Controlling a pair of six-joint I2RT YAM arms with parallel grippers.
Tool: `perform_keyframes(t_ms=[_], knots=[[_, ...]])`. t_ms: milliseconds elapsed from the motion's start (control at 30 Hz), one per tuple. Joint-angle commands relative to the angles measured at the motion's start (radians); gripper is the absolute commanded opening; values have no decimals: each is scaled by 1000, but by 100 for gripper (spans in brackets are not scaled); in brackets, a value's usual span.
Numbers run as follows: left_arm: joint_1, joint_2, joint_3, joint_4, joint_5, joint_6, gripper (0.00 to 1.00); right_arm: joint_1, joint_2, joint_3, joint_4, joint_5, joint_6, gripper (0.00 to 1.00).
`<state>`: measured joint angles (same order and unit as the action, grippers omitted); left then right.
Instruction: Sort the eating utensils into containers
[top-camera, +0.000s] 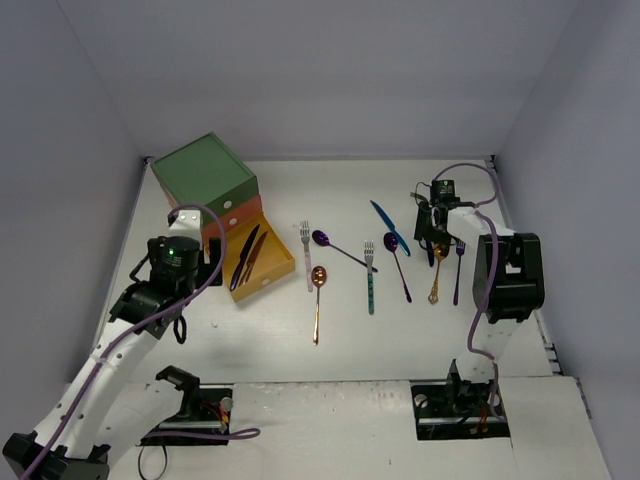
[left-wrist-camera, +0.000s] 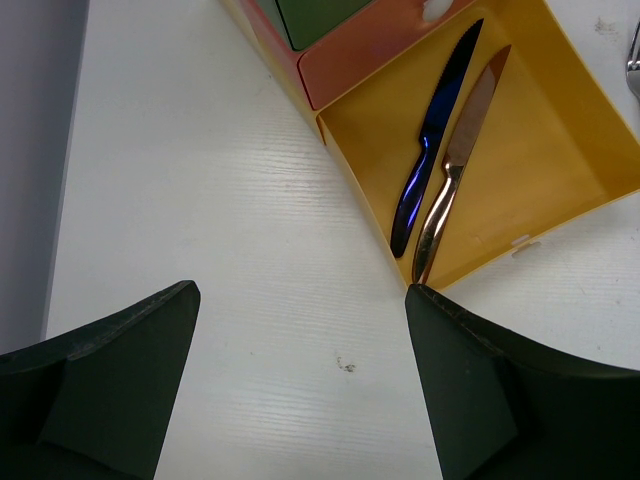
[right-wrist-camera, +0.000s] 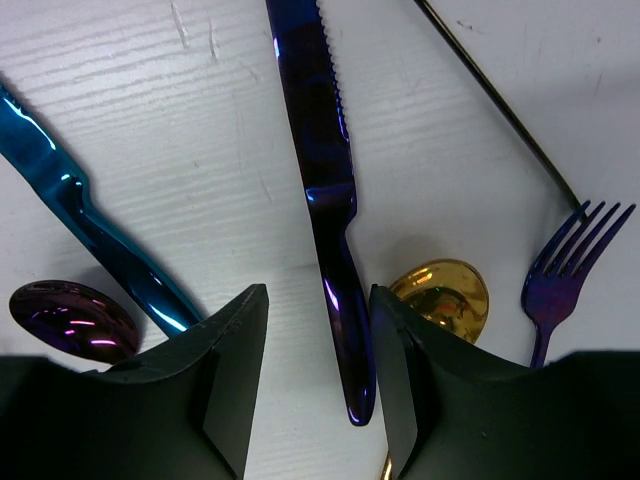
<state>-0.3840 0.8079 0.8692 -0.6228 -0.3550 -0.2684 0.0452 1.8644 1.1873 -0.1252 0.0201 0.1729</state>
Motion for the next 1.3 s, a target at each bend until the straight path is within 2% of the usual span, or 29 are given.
perform_keyframes(t_ms=[0,400,500,733,867,1067,1267], knots=[[8,7,13,49,4,11,82,-5,12,61,13,4,-58,41],[8,17,13,49,6,14,82,-16,85,74,9,-10,-92,37],[8,20,14,49,7,14,82,-16,96,64,6,-58,-91,29],[10,25,14,49,10,15,82,-16,110,41,-5,-88,-93,0],[10,28,14,49,10,15,82,-15,65,41,-7,-98,-87,0],[10,30,16,49,10,15,82,18,-122,67,-8,-81,-53,0],[14,30,16,51,13,12,82,148,-294,79,-6,-115,43,0]])
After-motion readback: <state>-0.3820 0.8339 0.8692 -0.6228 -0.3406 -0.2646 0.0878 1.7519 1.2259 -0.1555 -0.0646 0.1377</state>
